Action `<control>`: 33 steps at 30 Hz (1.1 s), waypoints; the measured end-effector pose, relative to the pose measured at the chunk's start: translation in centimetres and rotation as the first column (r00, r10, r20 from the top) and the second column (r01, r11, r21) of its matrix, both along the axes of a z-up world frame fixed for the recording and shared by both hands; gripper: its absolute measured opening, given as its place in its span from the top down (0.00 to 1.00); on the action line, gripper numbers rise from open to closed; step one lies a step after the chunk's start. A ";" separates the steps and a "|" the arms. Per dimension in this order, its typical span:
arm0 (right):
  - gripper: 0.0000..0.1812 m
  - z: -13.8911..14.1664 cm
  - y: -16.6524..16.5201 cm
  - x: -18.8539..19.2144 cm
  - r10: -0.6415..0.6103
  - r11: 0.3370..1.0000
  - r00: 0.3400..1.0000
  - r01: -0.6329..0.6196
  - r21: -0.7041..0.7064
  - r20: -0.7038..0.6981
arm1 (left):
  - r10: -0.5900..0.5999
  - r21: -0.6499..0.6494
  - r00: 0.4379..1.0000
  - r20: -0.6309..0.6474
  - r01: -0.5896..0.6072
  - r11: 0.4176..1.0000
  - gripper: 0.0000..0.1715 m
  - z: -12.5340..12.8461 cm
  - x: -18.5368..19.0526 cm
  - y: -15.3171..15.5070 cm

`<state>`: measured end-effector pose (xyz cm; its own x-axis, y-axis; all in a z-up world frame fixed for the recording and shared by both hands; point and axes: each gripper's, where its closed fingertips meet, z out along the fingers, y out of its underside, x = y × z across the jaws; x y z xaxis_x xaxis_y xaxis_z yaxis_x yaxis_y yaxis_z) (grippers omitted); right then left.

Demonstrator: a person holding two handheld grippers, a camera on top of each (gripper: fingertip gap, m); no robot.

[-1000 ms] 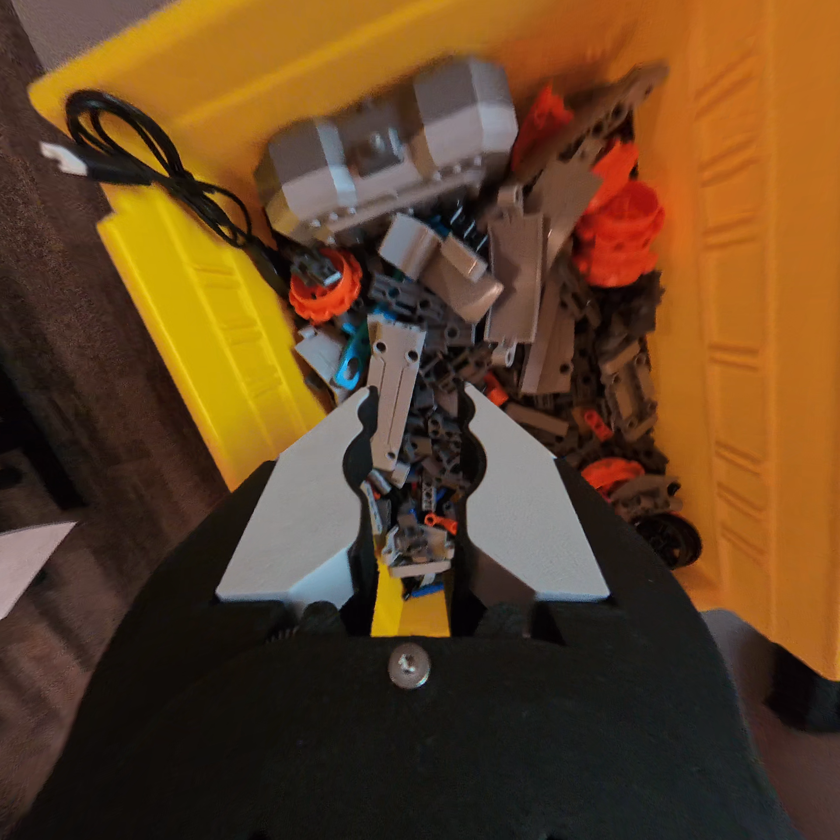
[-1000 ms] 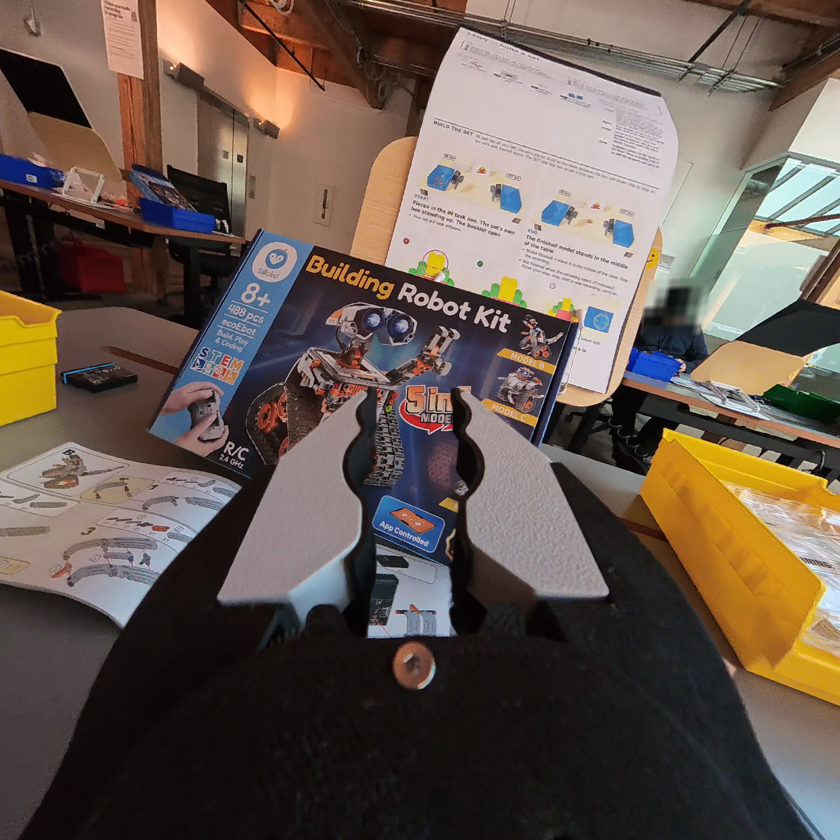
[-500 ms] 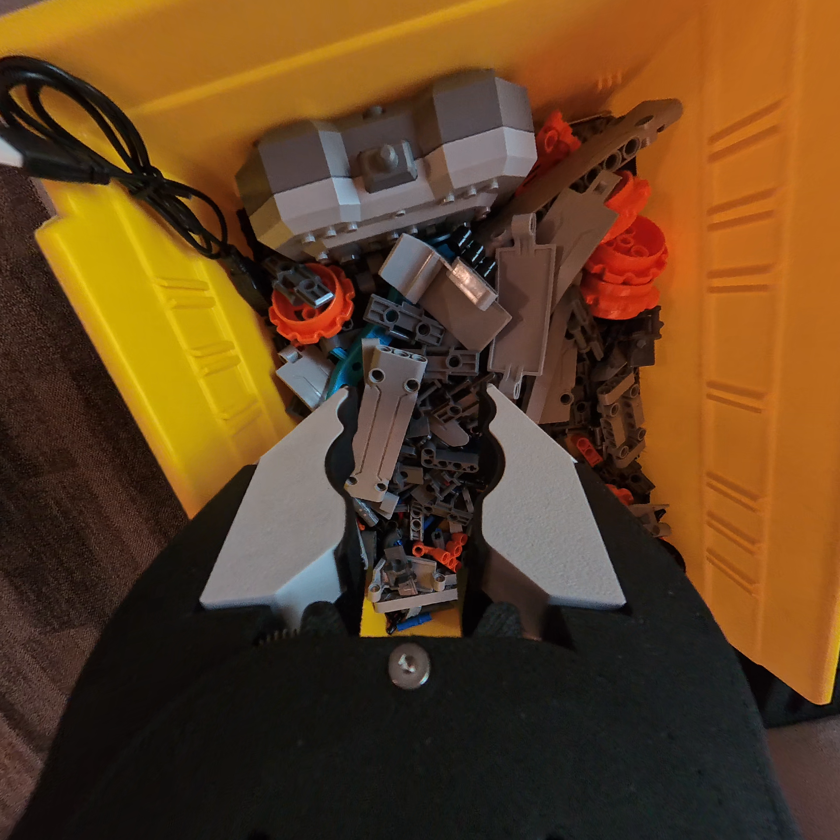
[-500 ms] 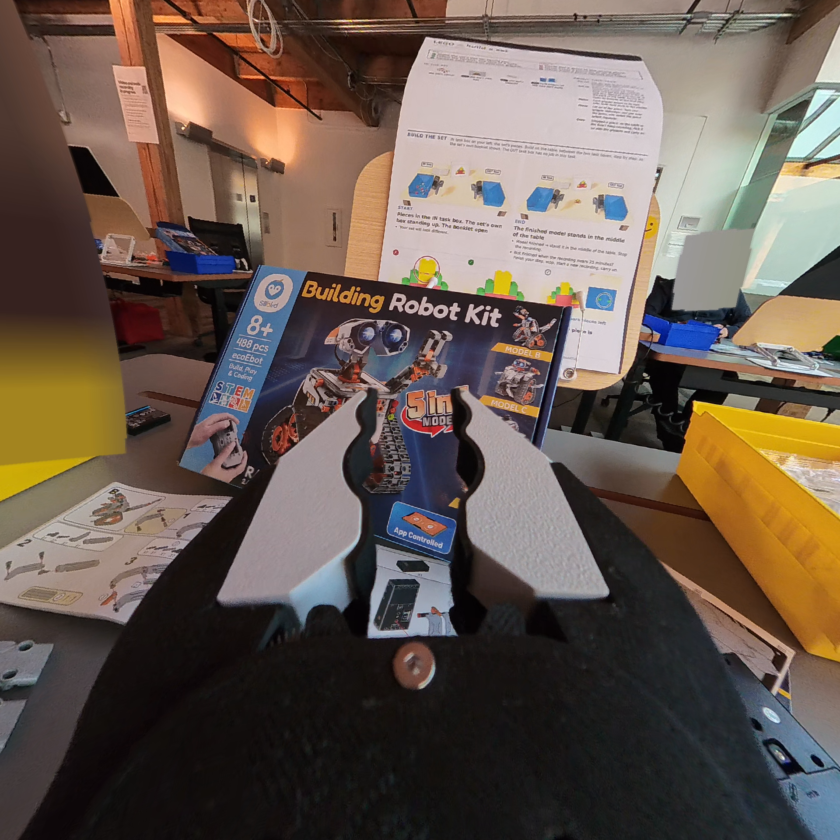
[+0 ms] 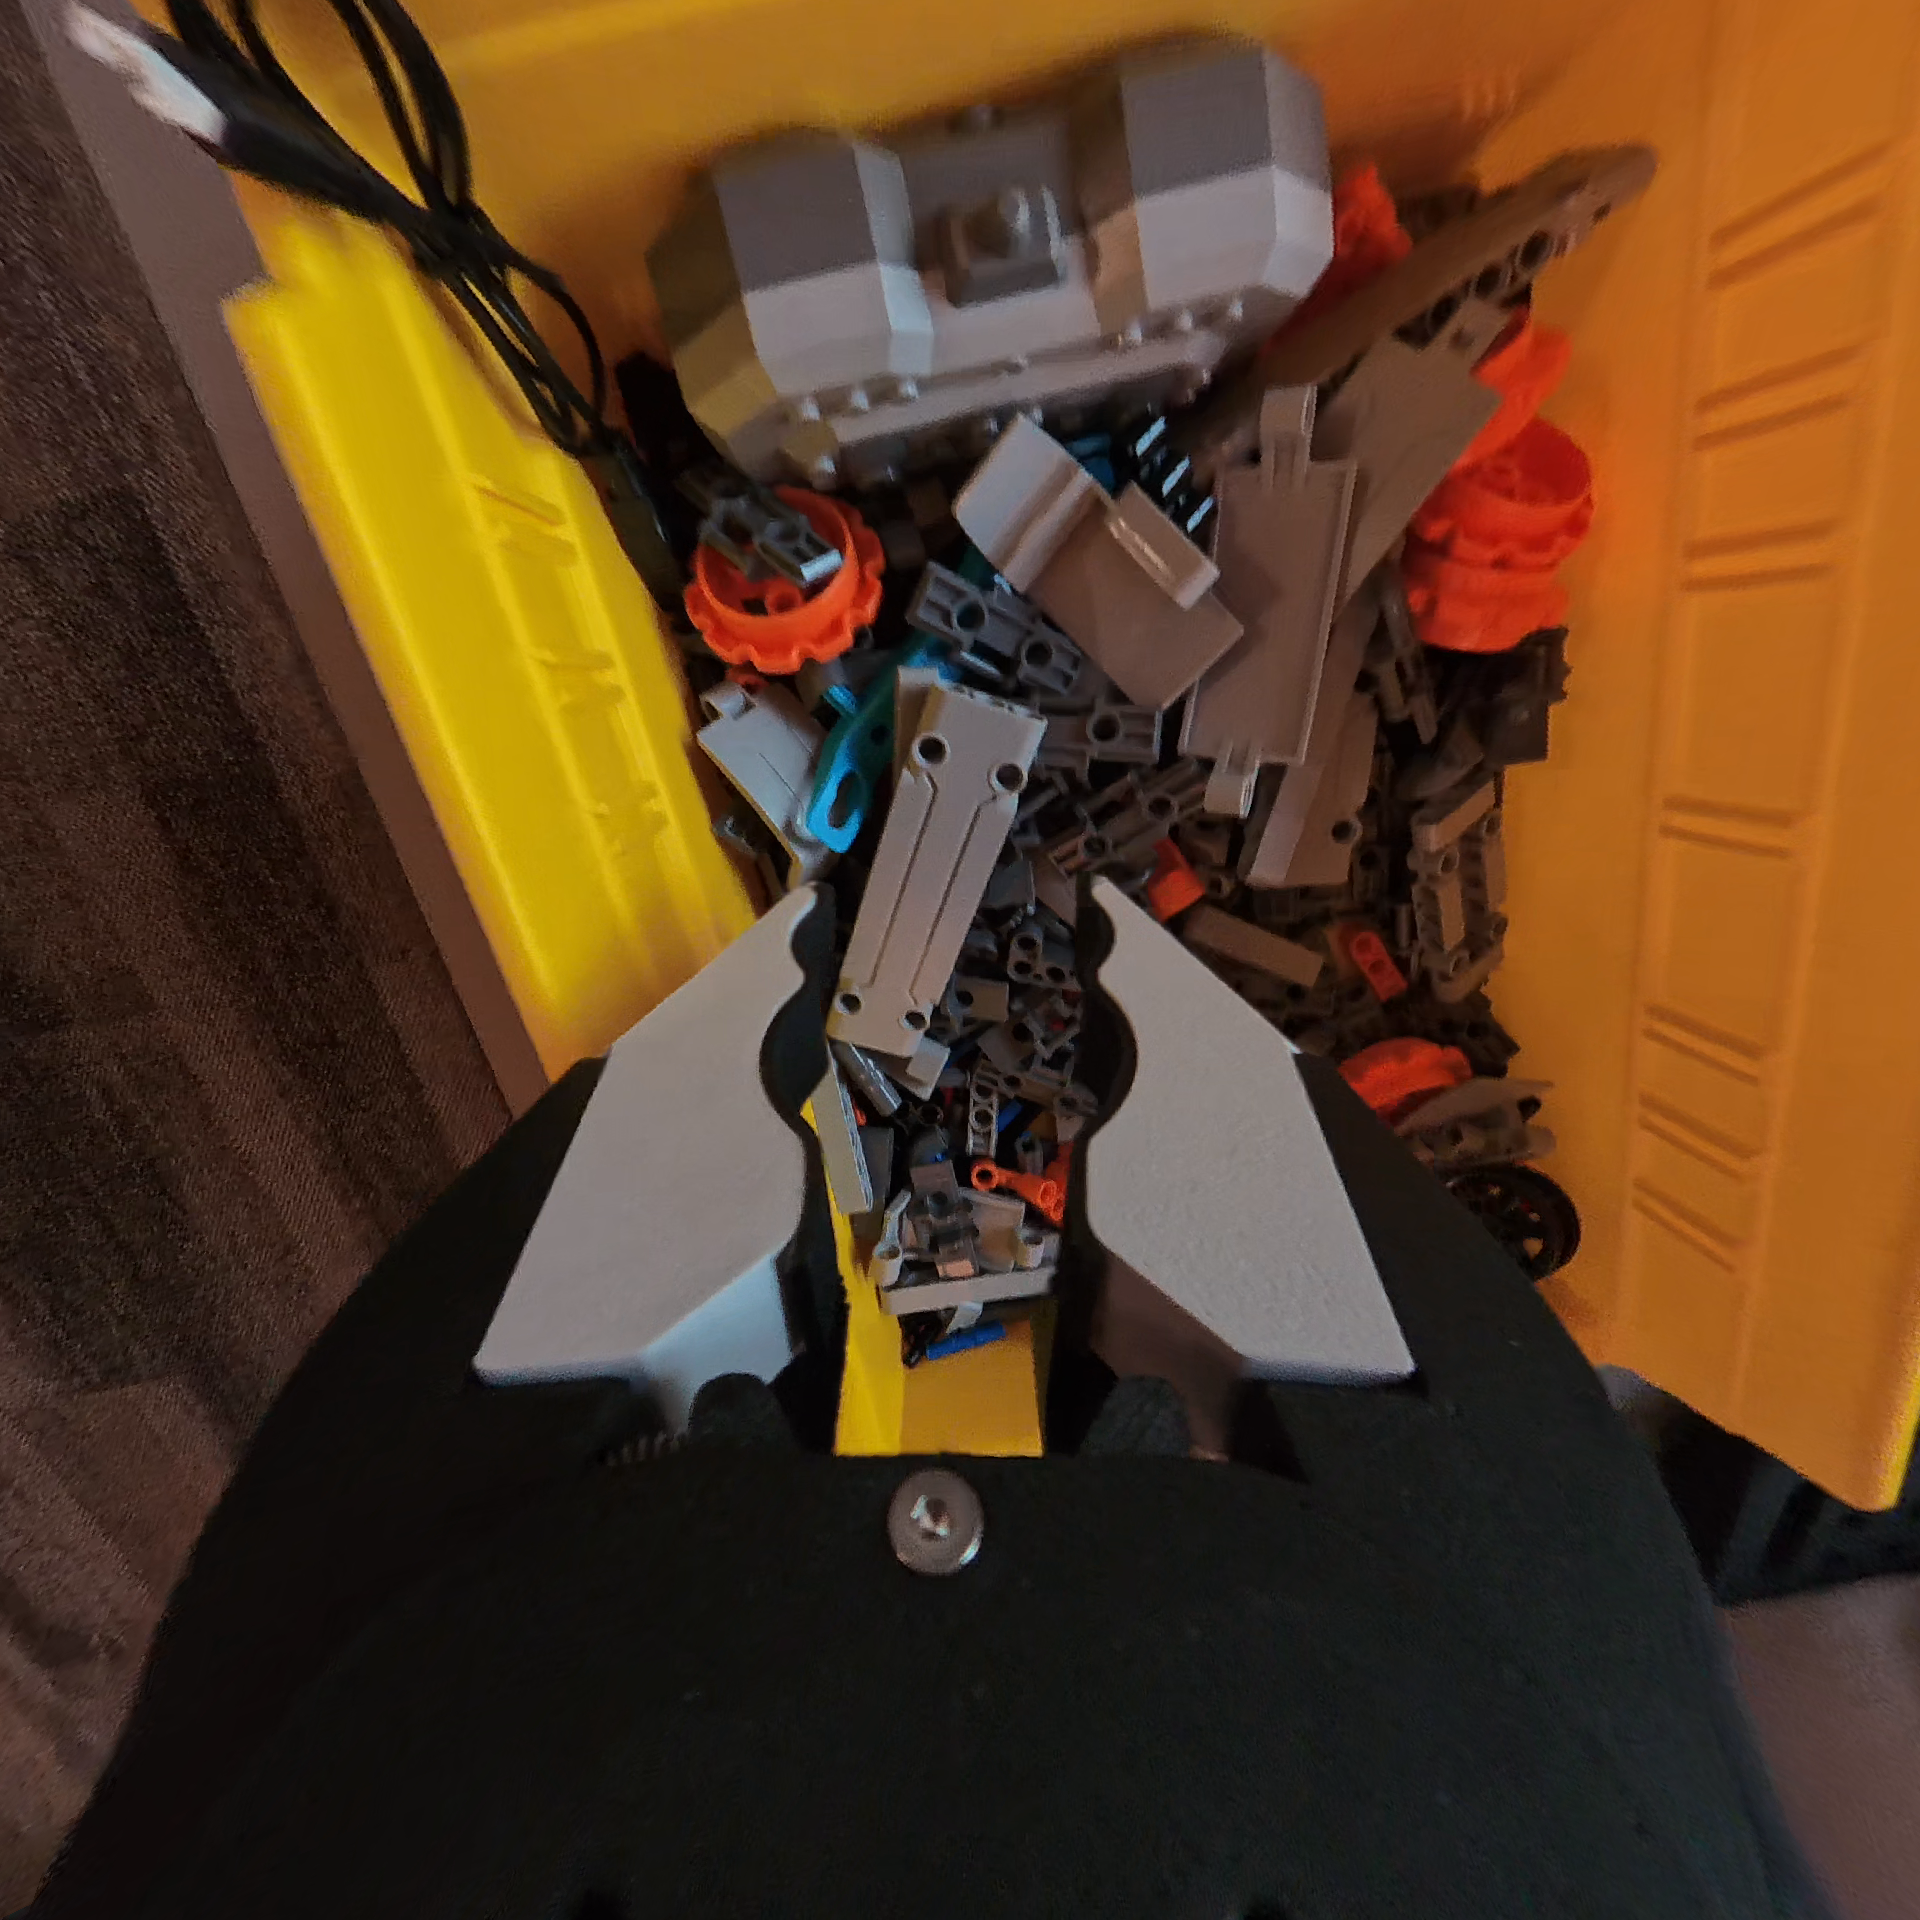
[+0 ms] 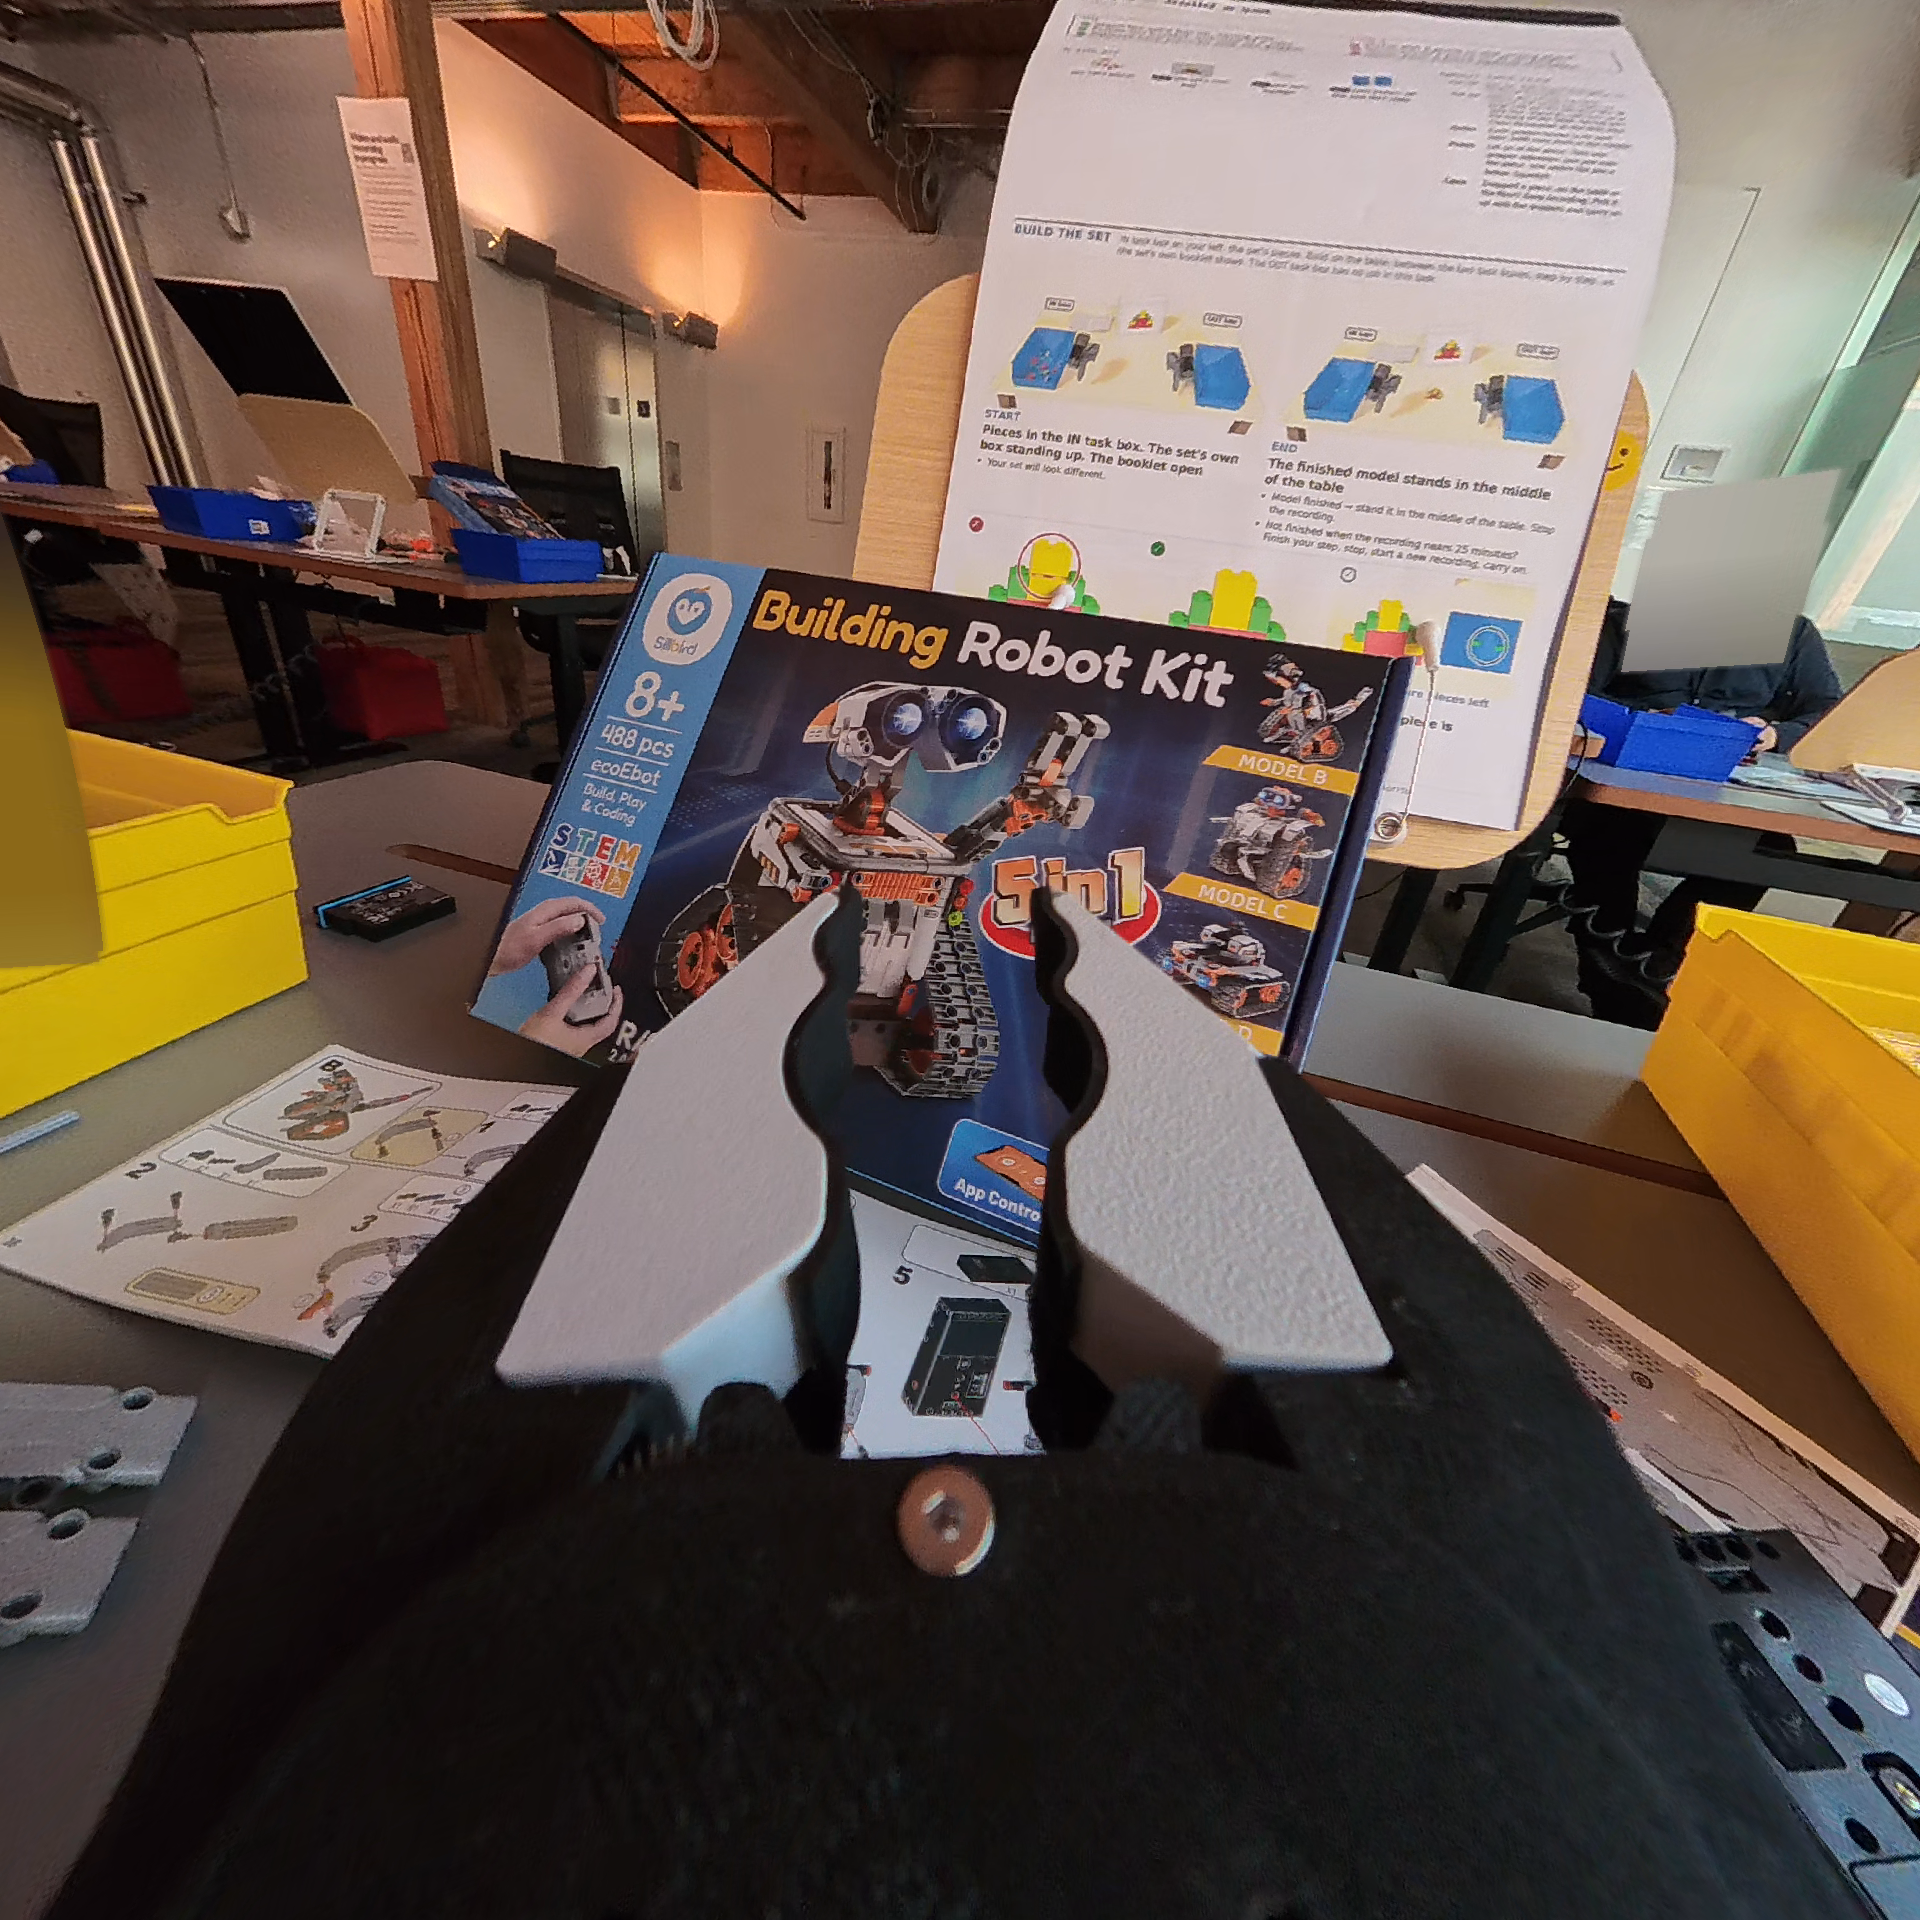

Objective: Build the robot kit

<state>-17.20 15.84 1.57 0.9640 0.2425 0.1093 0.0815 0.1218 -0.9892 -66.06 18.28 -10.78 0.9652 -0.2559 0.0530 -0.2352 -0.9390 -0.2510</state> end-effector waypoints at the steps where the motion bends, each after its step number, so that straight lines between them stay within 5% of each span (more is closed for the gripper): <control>1: 0.82 0.0 0.0 -0.1 0.003 1.000 1.000 -0.003 0.002 0.003 | -0.012 -0.023 1.000 -0.008 0.011 1.000 0.78 -0.2 0.0 -0.4; 7: 0.82 0.0 -0.2 -0.7 0.021 1.000 1.000 -0.021 0.005 0.018 | -0.039 -0.191 0.998 0.055 0.049 0.980 0.83 -1.9 1.2 -3.3; 19: 0.83 -0.9 0.1 -1.5 0.051 0.998 0.998 -0.050 -0.023 0.031 | -0.029 -0.425 0.999 0.026 0.038 0.904 0.76 -3.9 1.1 -7.5; 33: 0.83 -1.5 0.4 -1.9 0.068 0.997 0.997 -0.066 -0.046 0.037 | -0.050 -0.482 0.998 -0.024 0.032 0.875 0.85 -4.7 1.0 -7.9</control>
<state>-19.10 16.25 0.03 0.9407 0.3118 0.1340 0.1131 0.0843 -0.9900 -65.08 10.41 -15.47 0.9580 -0.2467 0.1465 -0.2763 -0.9310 0.2386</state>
